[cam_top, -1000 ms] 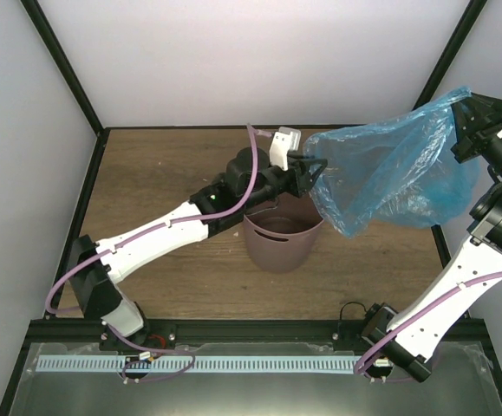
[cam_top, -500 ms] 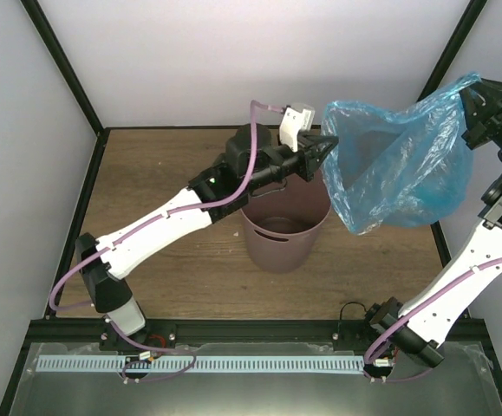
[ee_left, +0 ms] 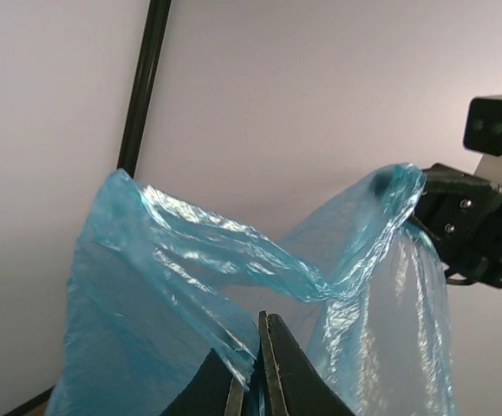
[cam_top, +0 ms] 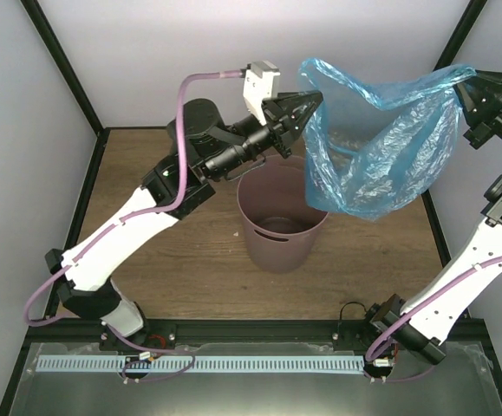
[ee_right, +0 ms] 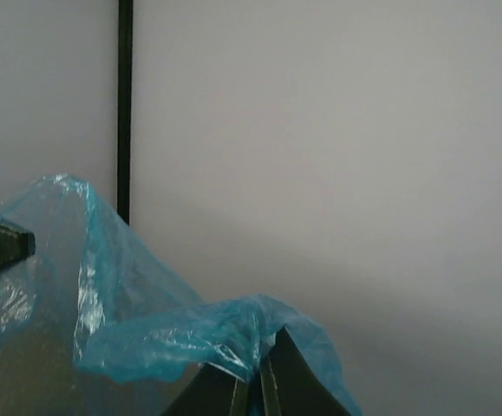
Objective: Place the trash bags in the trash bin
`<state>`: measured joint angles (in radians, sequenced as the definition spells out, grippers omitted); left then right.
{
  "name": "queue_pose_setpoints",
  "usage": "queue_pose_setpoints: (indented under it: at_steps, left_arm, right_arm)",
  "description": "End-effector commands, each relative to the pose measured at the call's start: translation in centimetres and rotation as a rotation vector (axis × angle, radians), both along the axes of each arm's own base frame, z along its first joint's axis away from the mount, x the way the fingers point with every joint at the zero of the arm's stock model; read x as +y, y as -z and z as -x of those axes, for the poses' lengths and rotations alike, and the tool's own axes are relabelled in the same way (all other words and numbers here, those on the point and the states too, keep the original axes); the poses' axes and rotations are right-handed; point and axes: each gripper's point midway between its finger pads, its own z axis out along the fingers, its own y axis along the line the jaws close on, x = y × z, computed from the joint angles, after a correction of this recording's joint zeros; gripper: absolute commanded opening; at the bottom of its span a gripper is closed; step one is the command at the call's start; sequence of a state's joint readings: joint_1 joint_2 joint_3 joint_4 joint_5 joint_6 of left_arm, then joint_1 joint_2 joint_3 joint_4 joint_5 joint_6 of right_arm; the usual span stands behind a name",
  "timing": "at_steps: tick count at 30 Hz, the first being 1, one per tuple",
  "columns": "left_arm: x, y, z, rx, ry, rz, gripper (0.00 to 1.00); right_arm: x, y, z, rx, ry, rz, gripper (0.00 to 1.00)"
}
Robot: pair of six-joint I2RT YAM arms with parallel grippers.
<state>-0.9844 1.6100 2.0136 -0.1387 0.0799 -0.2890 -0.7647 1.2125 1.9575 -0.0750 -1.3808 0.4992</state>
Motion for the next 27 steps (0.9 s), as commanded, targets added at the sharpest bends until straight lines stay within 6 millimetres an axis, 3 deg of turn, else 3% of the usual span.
queue_pose_setpoints:
  at_steps: [1, 8, 14, 20, 27]
  left_arm:
    - [2.7, -3.5, 2.0, -0.054, -0.020, 0.043, 0.04]
    - [5.0, -5.1, 4.4, -0.057, -0.008, 0.045, 0.04]
    - [7.3, -6.1, 5.4, -0.068, -0.042, 0.035, 0.04]
    - [9.0, -5.7, 5.0, -0.066, -0.112, 0.027, 0.04]
    - [8.7, -5.0, 3.8, -0.043, -0.161, -0.003, 0.04]
  right_arm:
    - [2.8, -1.9, 2.9, -0.057, -0.044, 0.076, 0.01]
    - [4.2, -2.4, 4.4, -0.068, -0.049, 0.064, 0.01]
    - [4.8, -1.5, 4.9, -0.052, -0.057, 0.042, 0.01]
    - [3.0, -1.6, 3.0, 0.073, -0.092, -0.033, 0.01]
    - [0.3, -0.6, -0.4, 0.141, -0.091, -0.127, 0.01]
